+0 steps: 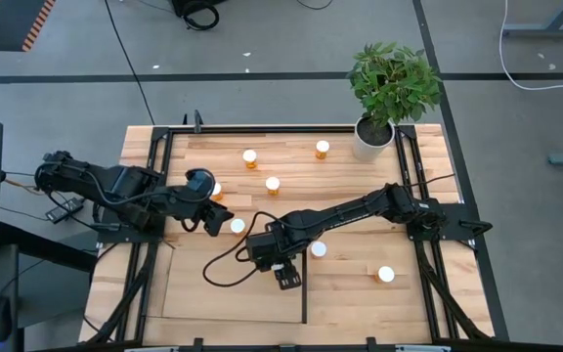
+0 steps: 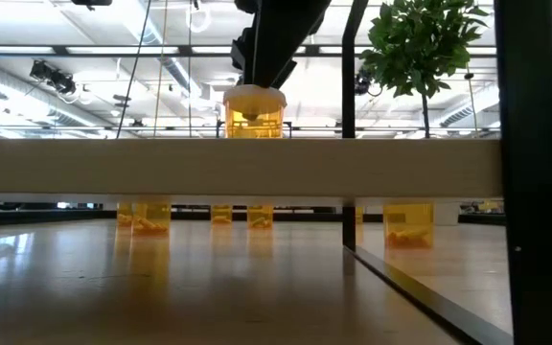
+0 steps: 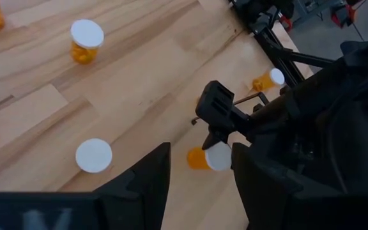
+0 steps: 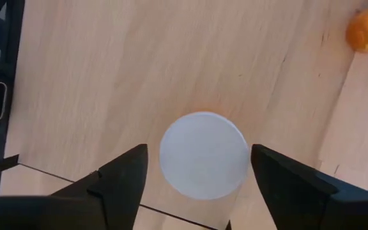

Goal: Pick and place medicine bottles onto shelf by color
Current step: Put the orange pill bottle on the shelf, then align the orange pill bottle with the other orange pill bottle on the shelf

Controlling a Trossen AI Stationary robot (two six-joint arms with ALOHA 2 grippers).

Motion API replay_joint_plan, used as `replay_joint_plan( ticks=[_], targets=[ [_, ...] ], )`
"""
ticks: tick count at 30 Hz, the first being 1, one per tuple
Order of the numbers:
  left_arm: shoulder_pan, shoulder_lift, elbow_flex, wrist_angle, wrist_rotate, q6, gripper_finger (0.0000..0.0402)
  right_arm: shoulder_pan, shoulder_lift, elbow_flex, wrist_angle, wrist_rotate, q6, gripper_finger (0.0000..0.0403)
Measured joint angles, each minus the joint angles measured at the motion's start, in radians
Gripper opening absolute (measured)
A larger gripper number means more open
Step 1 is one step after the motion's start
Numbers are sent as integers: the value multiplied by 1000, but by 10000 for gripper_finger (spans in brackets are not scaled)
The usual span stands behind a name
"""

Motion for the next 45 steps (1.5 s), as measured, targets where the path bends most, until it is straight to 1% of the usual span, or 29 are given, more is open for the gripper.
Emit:
replay_joint_plan(
  ticks=[5,10,15,19,22,25,28,30,33,36,38,40,43,45],
  targets=[
    [-14,0,0,-2,1,0,172,-1,-19,1,-9,-52,36,298],
    [-14,0,0,-25,0,33,177,-1,-67,2,-21,-56,57,298],
    [-14,7,0,-35,-2,129,193,-5,-144,2,-16,-40,92,299],
    [-11,35,-1,-100,-2,219,215,-12,-229,2,-20,-11,148,299],
    [2,86,-1,-164,6,293,238,-18,-305,2,-26,38,202,299],
    [38,149,-1,-196,55,380,262,-23,-383,2,-26,126,264,299],
    [85,224,-1,-208,103,478,281,-28,-456,2,-31,258,322,299],
    [120,278,-1,-245,125,528,288,-32,-500,2,-45,356,363,299],
    [185,356,-1,-278,197,616,294,-35,-550,2,-85,499,463,299],
    [240,416,-1,-284,267,633,299,-42,-582,2,-126,605,564,299],
    [265,437,-1,-280,294,636,303,-45,-591,2,-154,643,629,299],
    [281,444,-1,-270,304,658,307,-49,-595,2,-185,657,686,299],
    [282,442,-1,-220,309,736,315,-49,-595,2,-218,659,751,299],
    [276,442,-1,-223,314,791,321,-48,-595,2,-237,659,784,299]
  ],
)
